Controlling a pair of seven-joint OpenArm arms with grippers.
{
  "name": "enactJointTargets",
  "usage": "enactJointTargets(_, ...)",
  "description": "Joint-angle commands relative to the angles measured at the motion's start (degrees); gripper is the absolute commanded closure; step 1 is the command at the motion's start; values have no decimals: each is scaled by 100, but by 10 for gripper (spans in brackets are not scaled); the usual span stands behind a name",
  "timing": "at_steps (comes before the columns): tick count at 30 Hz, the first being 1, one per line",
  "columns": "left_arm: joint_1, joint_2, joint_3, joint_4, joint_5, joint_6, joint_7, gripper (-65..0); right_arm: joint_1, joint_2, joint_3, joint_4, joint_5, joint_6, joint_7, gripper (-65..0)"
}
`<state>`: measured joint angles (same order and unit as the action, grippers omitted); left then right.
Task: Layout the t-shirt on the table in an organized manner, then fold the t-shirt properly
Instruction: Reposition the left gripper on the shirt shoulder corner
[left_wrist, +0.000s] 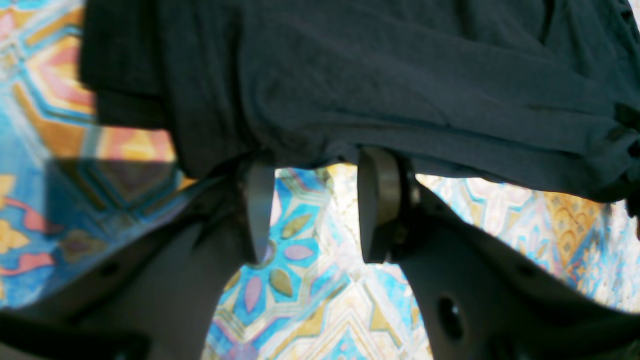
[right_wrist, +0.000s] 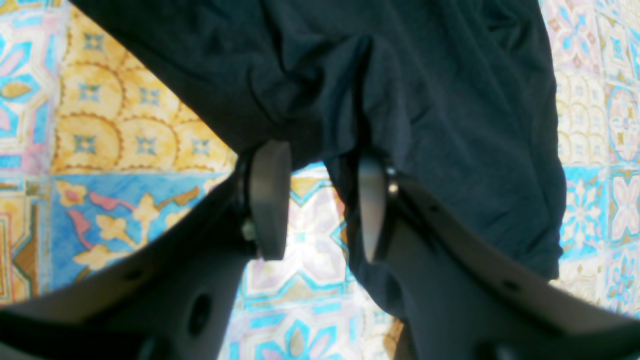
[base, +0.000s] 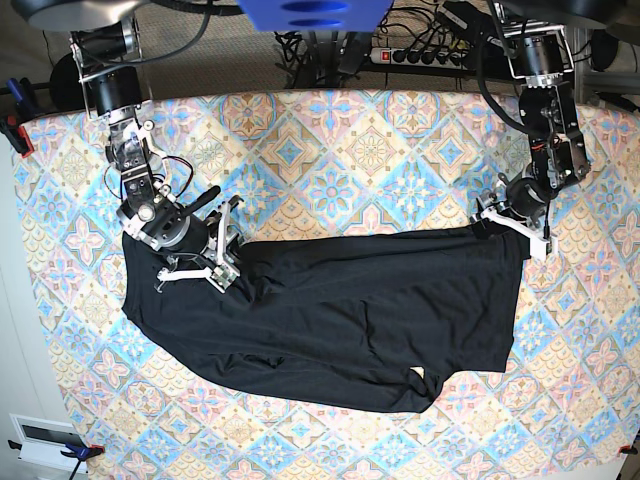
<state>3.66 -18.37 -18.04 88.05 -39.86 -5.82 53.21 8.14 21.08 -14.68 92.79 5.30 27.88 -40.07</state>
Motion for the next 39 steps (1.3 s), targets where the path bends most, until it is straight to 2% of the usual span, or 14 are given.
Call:
enactJointTargets(1, -72, -13, -108, 87, -63, -29, -86, -267, 122, 50, 39, 105, 37, -23, 126, -221)
enactJointTargets(4, -63, 365, -785, 87, -63, -29, -16, -267, 122, 50, 39, 105, 37, -23, 126, -221)
enactJointTargets(9, -124, 892, -1831, -124, -80, -29, 415, -267, 122, 50, 13, 105, 37, -23, 126, -221)
enactJointTargets(13, -256, 998, -2279, -783, -406, -29, 406, -267, 131, 50, 13, 96, 37, -23, 126, -221)
enactJointTargets(16, -379, 989, -2341, -1214, -625, -29, 398, -267, 131, 50, 13, 88, 37, -23, 126, -221)
enactJointTargets(21, -687, 1024, -2341, -1398, -634, -29, 389, -267, 131, 50, 13, 96, 37, -23, 126, -221)
enactJointTargets(25, -1056, 1033, -2341, -1952, -617, -29, 362, -267, 131, 50, 13, 105, 37, -23, 126, -221)
enactJointTargets(29, -1338, 1033, -2306, -2462, -608, -20, 46, -267, 122, 50, 13, 105, 37, -23, 126, -221)
enactJointTargets(33, -1461, 1033, -2270, -2533, -599, -20, -7, -263, 113, 41, 48, 184, 55, -23, 117, -221)
enactJointTargets(35, -1531, 998, -2007, -2533, -608, -20, -51, -224, -27, 33, 153, 325, 72, -23, 29, -221)
enactJointTargets(39, -1584, 980, -1822, -2524, -617, -46, -103, -59, -379, 41, 830, 562, 213, -23, -76, -221)
